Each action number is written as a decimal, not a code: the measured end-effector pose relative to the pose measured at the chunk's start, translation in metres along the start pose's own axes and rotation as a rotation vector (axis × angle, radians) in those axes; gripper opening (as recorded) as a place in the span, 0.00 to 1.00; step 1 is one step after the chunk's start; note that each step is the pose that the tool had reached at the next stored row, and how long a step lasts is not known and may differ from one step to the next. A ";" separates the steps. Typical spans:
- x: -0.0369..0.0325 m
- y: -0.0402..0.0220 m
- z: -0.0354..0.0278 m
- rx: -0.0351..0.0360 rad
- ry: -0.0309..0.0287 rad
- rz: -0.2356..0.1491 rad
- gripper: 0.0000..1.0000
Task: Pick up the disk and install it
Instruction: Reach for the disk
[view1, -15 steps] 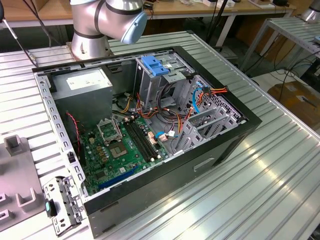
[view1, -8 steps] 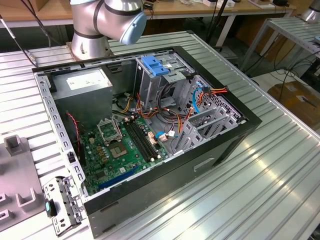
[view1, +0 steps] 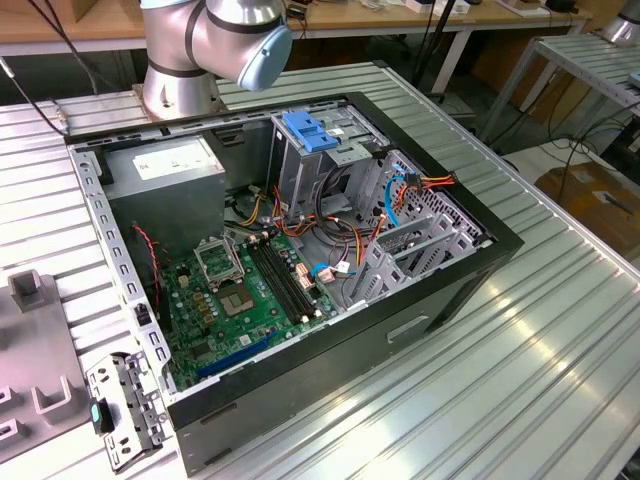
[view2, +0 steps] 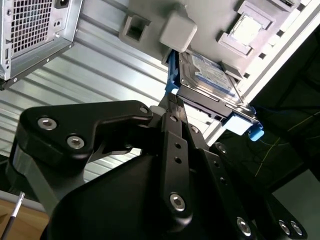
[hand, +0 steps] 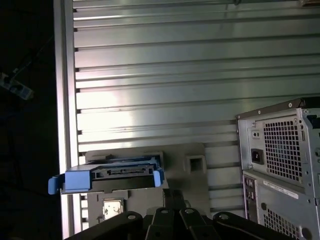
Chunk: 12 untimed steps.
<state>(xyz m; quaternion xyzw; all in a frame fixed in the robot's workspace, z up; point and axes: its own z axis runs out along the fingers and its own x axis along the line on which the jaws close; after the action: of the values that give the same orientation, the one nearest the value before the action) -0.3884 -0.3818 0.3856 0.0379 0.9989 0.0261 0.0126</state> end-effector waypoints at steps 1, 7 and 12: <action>0.0045 -0.0002 0.0000 0.0000 0.0000 0.000 0.11; 0.0230 -0.0006 -0.0002 -0.0001 -0.0001 0.000 0.11; 0.0441 0.0020 -0.0002 0.0000 0.0000 0.000 0.11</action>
<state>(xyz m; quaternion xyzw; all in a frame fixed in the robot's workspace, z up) -0.4322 -0.3765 0.3848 0.0380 0.9989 0.0261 0.0126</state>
